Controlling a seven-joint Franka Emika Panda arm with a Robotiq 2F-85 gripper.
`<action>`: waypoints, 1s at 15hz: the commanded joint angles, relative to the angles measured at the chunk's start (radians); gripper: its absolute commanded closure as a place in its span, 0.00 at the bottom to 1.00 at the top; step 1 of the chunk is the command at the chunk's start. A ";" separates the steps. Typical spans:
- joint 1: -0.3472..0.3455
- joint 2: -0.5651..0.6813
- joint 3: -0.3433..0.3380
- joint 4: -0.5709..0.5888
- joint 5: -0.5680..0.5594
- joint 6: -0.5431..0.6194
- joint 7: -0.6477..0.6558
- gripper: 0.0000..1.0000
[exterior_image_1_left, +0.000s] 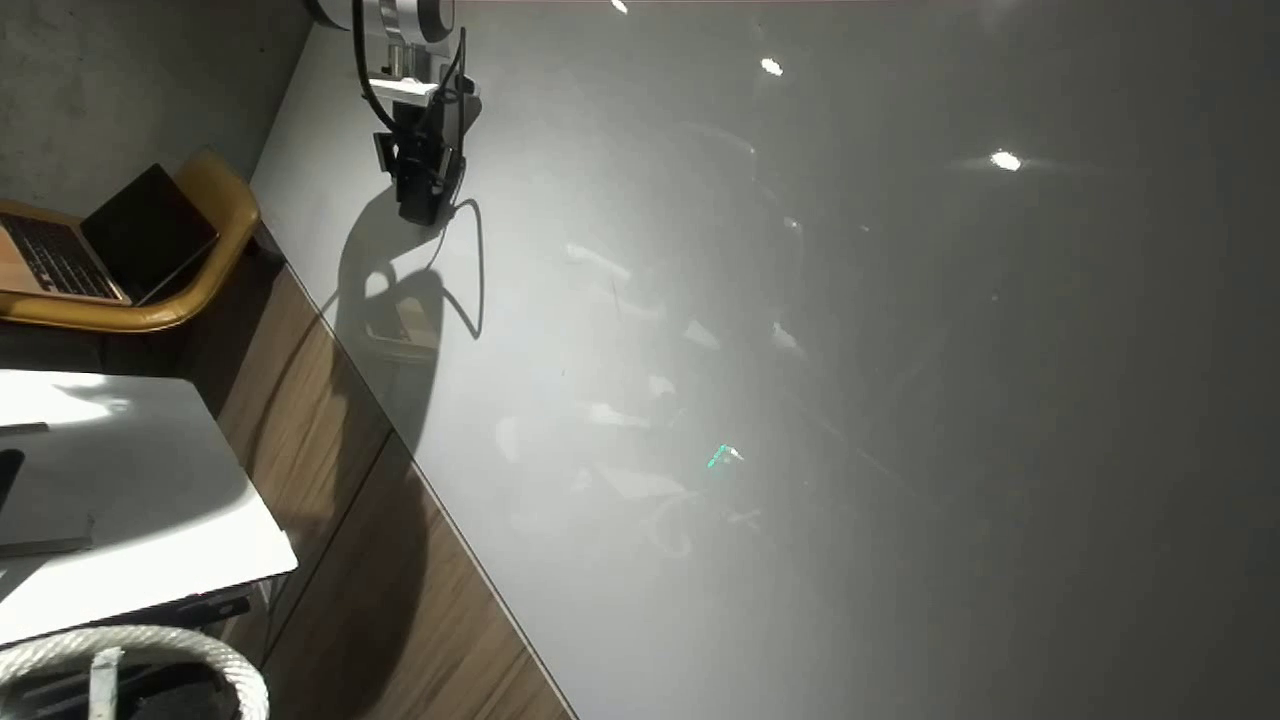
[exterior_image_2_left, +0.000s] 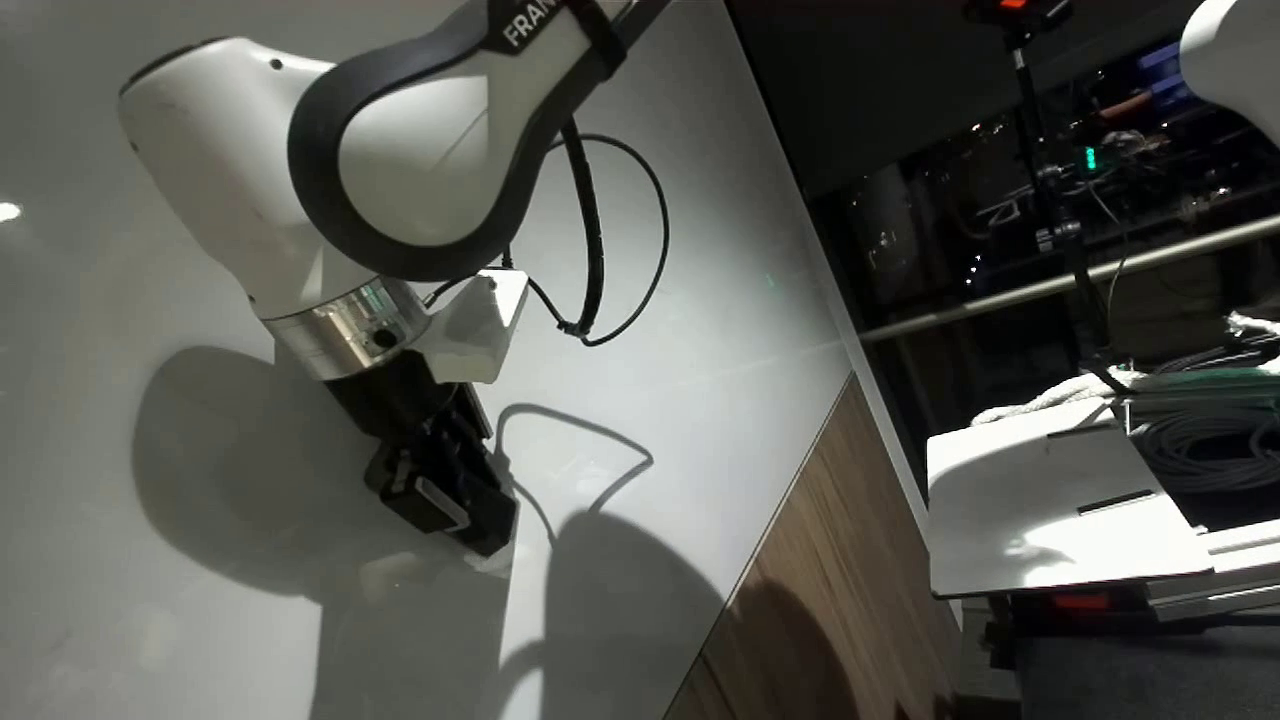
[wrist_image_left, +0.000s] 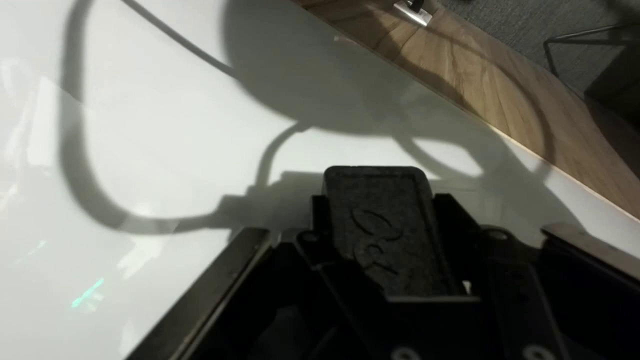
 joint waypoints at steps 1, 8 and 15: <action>-0.067 -0.078 -0.048 -0.072 -0.028 0.028 -0.034 0.71; -0.192 -0.328 -0.077 -0.368 -0.036 0.067 0.029 0.71; -0.429 -0.495 -0.153 -0.577 -0.023 0.230 -0.043 0.71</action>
